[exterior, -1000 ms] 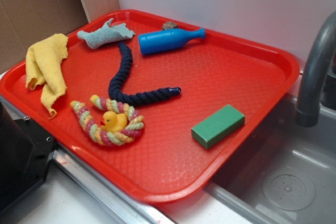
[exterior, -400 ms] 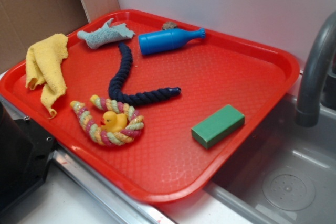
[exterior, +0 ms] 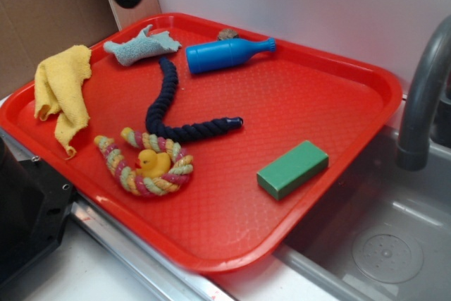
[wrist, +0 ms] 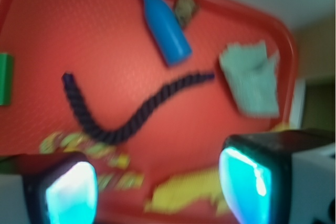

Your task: Grab the blue bottle.

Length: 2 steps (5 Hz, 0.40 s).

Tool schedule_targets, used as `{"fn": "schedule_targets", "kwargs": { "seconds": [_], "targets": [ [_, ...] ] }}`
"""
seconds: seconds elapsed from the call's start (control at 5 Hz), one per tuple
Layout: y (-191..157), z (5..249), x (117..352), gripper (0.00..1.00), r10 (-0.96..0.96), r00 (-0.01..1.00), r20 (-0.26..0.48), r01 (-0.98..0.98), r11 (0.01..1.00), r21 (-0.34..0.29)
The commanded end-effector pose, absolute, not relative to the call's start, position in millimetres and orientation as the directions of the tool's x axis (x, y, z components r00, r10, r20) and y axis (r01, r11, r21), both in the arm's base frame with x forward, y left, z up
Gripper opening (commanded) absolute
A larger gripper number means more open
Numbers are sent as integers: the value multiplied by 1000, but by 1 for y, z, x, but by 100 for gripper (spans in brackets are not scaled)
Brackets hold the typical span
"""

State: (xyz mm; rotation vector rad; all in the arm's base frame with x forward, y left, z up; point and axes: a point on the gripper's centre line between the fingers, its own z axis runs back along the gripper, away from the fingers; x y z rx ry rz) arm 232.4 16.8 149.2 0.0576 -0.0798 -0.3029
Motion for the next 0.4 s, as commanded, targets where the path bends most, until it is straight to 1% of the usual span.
{"fn": "schedule_targets", "kwargs": {
  "seconds": [0.0,0.2],
  "targets": [
    [17,114,301,100,-477,862,169,468,879,90],
    [28,87,324,100,-441,888,132,431,897,95]
  ]
}}
